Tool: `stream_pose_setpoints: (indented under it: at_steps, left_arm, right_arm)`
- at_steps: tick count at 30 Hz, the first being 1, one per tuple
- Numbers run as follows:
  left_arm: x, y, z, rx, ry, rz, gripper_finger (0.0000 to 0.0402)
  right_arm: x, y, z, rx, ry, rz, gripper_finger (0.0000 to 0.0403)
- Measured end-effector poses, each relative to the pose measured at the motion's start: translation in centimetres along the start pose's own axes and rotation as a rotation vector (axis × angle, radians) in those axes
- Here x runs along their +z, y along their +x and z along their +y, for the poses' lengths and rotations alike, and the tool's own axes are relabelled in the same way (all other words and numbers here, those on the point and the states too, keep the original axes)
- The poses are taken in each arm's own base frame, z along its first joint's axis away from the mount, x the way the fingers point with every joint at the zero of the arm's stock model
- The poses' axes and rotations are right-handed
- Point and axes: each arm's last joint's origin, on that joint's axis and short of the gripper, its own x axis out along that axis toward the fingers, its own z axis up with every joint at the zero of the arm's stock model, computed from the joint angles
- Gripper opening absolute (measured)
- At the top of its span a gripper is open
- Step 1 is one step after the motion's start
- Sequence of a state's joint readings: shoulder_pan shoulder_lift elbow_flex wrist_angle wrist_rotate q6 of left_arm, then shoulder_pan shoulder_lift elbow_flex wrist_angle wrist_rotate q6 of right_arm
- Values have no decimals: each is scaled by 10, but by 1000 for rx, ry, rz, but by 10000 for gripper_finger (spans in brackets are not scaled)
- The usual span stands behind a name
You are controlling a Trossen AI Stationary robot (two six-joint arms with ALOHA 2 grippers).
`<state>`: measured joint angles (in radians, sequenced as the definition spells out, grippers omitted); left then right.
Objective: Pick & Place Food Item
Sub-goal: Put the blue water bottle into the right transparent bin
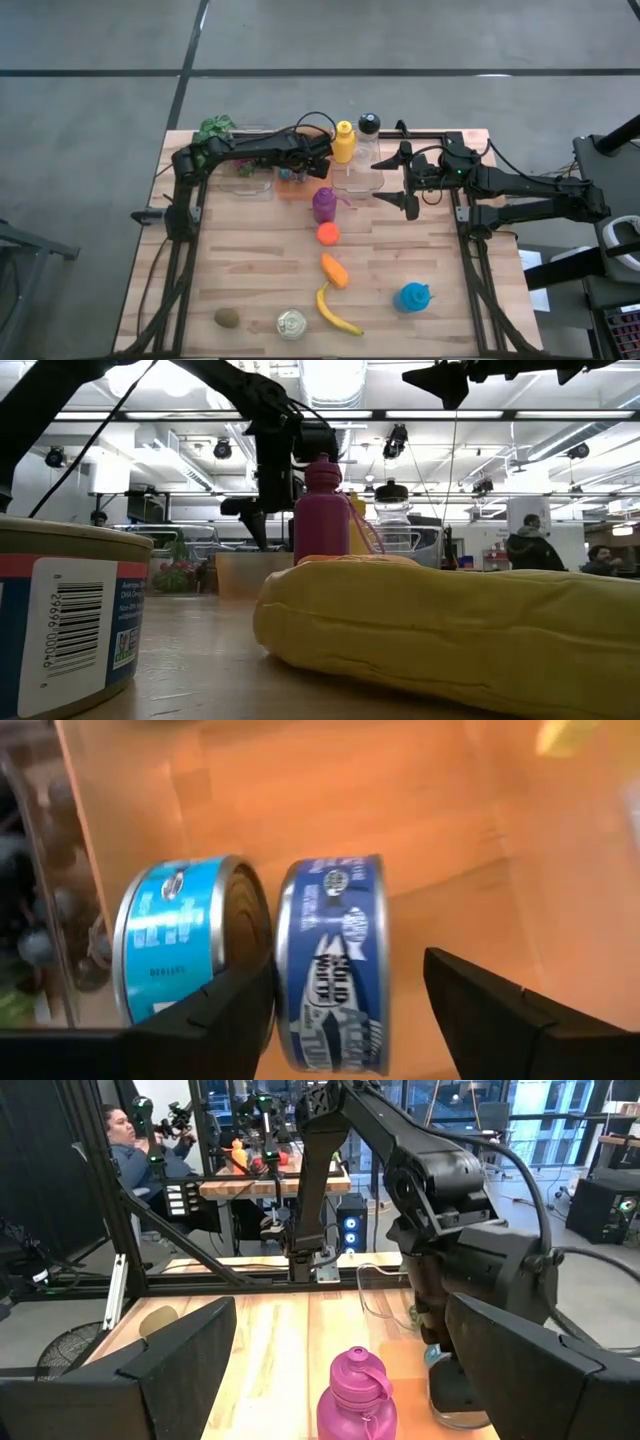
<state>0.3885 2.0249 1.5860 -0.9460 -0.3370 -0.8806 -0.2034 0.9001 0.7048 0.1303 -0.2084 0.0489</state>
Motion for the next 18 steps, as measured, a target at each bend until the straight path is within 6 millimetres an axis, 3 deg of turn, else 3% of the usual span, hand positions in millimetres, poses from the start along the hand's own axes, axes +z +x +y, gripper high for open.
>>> stream_pose_setpoints:
  at_steps: [10,18]
  left_arm:
    - [13,-34,5,-71,126,-70,277]
    - [18,-78,25,-144,100,-144,270]
  right_arm:
    - [0,0,0,0,0,0,359]
    - [0,0,0,0,0,0,359]
